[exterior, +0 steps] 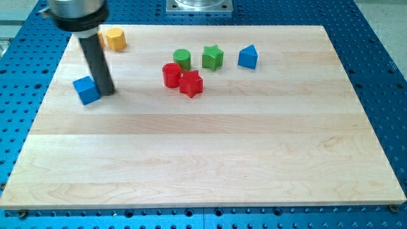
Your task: Push the triangle right beside the cube
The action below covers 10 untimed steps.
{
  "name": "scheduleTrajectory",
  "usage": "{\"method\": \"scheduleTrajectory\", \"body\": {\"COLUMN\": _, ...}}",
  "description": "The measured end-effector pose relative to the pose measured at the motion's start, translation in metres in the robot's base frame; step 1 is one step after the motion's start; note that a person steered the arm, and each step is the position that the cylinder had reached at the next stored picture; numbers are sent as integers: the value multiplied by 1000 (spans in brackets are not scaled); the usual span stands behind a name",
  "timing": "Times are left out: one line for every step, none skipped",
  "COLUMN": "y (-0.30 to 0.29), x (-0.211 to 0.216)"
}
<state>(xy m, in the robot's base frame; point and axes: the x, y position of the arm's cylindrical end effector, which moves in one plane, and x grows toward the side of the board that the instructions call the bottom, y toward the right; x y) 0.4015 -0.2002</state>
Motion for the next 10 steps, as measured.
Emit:
{"method": "scheduleTrajectory", "body": {"y": 16, "x": 35}}
{"method": "scheduleTrajectory", "body": {"y": 110, "x": 68}}
{"method": "scheduleTrajectory", "body": {"y": 246, "x": 50}}
{"method": "scheduleTrajectory", "body": {"y": 354, "x": -25}}
{"method": "scheduleTrajectory", "body": {"y": 416, "x": -123}}
{"method": "scheduleTrajectory", "body": {"y": 349, "x": -134}}
{"method": "scheduleTrajectory", "body": {"y": 302, "x": -66}}
{"method": "scheduleTrajectory", "body": {"y": 275, "x": -42}}
{"method": "scheduleTrajectory", "body": {"y": 299, "x": -81}}
{"method": "scheduleTrajectory", "body": {"y": 278, "x": -110}}
